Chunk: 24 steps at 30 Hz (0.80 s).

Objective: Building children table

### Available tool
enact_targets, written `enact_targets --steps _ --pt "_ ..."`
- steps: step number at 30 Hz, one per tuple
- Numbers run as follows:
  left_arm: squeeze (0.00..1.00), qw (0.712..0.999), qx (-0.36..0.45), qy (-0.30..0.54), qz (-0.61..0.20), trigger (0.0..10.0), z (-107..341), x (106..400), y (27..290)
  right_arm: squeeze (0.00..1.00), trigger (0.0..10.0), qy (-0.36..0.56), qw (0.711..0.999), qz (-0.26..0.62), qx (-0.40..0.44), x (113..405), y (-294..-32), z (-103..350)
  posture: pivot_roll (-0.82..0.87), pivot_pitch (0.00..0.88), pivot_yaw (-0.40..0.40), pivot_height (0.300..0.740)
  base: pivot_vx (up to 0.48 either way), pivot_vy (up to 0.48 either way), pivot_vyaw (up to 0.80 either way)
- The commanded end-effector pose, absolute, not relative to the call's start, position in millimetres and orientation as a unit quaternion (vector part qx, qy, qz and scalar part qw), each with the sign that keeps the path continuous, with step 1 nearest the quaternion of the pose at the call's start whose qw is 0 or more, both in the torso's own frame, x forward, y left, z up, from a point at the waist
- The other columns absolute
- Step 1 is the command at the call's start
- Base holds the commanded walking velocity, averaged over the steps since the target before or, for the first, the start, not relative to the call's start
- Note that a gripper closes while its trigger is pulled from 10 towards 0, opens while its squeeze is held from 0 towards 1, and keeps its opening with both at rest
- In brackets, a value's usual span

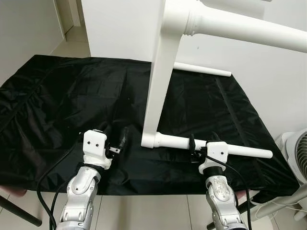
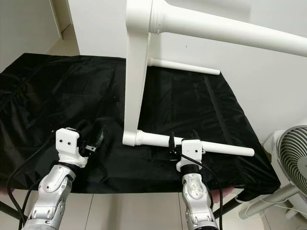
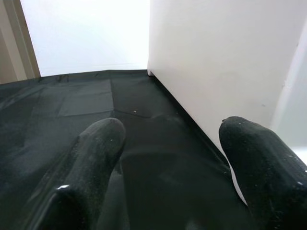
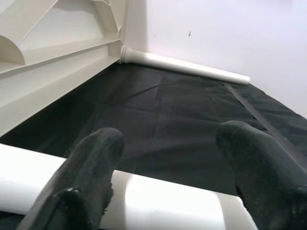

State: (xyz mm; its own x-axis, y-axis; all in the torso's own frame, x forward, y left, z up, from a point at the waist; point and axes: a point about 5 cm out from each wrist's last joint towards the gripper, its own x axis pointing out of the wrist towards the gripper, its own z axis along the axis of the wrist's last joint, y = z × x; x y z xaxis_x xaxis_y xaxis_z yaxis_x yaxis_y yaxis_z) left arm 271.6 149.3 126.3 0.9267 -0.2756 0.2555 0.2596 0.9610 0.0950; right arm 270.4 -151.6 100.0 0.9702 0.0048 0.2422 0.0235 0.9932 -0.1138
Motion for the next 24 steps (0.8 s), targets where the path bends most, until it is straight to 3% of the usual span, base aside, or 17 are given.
enact_targets --steps 1,8,9,12,13,24 --pt "0.00 0.984 0.033 -0.122 -0.125 10.0 122.3 271.2 148.6 0.00 10.0 -0.117 0.991 -0.013 -0.063 269.6 -155.3 99.0 0.00 0.000 -0.058 0.740 0.000 0.000 0.00" --pt "0.00 0.984 0.032 -0.117 -0.129 10.0 120.7 271.3 147.8 0.00 10.0 -0.114 0.991 -0.009 -0.063 268.9 -154.7 97.6 0.00 0.000 -0.061 0.740 0.000 0.000 0.00" --pt "1.00 0.983 0.026 -0.120 -0.133 10.0 121.4 270.7 147.7 1.00 10.0 -0.116 0.992 -0.005 -0.059 268.4 -154.3 97.5 0.00 0.000 -0.063 0.740 0.000 0.000 0.00" --pt "1.00 0.983 0.028 -0.123 -0.132 10.0 122.0 270.1 147.9 1.00 10.0 -0.118 0.991 -0.009 -0.067 267.7 -154.8 97.7 0.00 0.000 -0.063 0.740 0.000 0.000 0.00" --pt "0.00 0.984 0.031 -0.118 -0.130 10.0 120.9 270.4 147.8 0.00 10.0 -0.115 0.991 -0.005 -0.064 268.0 -154.2 97.1 0.00 0.000 -0.063 0.740 0.000 0.000 0.00" --pt "0.00 0.981 0.058 -0.119 -0.144 10.0 120.7 270.1 142.9 0.00 10.0 -0.114 0.991 -0.005 -0.070 270.8 -154.2 97.2 0.01 0.000 -0.070 0.740 0.000 0.000 0.00"
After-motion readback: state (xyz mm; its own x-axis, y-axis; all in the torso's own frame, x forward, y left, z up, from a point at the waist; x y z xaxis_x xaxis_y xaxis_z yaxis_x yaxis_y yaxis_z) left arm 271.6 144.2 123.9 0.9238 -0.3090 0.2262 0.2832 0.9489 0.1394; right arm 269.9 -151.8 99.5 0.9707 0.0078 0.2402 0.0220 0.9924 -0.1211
